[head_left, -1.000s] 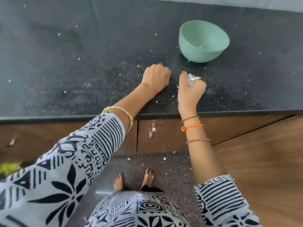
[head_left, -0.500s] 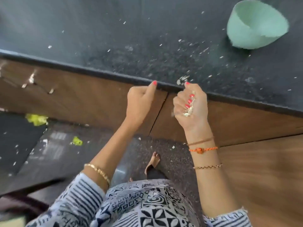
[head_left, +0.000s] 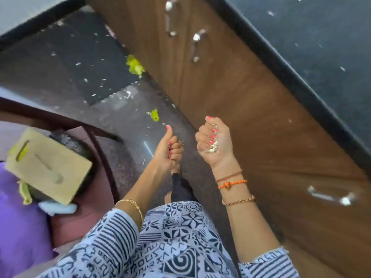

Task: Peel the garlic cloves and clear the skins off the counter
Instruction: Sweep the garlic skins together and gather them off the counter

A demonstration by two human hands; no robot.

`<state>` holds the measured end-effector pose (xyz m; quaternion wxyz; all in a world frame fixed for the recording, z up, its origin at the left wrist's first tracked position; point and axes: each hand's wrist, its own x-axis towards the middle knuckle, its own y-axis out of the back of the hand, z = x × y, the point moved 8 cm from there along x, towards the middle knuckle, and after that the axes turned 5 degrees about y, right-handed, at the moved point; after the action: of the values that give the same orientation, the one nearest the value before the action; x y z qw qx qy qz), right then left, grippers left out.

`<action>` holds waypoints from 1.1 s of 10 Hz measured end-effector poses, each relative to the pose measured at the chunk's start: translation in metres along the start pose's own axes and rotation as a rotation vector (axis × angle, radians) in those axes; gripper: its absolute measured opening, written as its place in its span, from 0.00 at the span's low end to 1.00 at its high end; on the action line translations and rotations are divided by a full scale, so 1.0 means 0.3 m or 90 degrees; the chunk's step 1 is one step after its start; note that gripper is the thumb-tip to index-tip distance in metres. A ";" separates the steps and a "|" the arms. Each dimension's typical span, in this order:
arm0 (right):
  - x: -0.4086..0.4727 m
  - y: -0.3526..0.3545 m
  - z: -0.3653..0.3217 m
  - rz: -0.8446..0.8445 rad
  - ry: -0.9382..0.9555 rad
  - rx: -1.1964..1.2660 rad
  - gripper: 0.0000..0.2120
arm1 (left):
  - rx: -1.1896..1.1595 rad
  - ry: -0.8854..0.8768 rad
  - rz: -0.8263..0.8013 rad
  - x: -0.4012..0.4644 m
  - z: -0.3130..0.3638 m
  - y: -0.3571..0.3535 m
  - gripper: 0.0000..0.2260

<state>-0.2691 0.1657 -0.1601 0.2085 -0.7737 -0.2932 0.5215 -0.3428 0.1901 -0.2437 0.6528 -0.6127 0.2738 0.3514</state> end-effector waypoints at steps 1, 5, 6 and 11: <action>0.081 -0.139 0.053 -0.068 -0.079 -0.052 0.30 | -0.025 -0.024 0.016 -0.038 0.094 0.017 0.32; 0.131 -0.283 0.075 -0.119 -0.080 -0.033 0.21 | 0.023 -0.073 -0.037 -0.084 0.295 -0.046 0.30; 0.096 -0.271 0.071 -0.175 -0.076 0.011 0.22 | 0.036 -0.067 -0.064 -0.096 0.249 -0.052 0.31; -0.298 0.008 -0.263 -0.003 0.289 0.093 0.17 | 0.194 -0.010 -0.188 -0.223 -0.121 -0.509 0.30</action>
<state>-0.2206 0.1026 -0.0713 0.3258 -0.8534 -0.2015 0.3535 -0.2593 0.1455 -0.1019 0.7841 -0.5380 0.2262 0.2112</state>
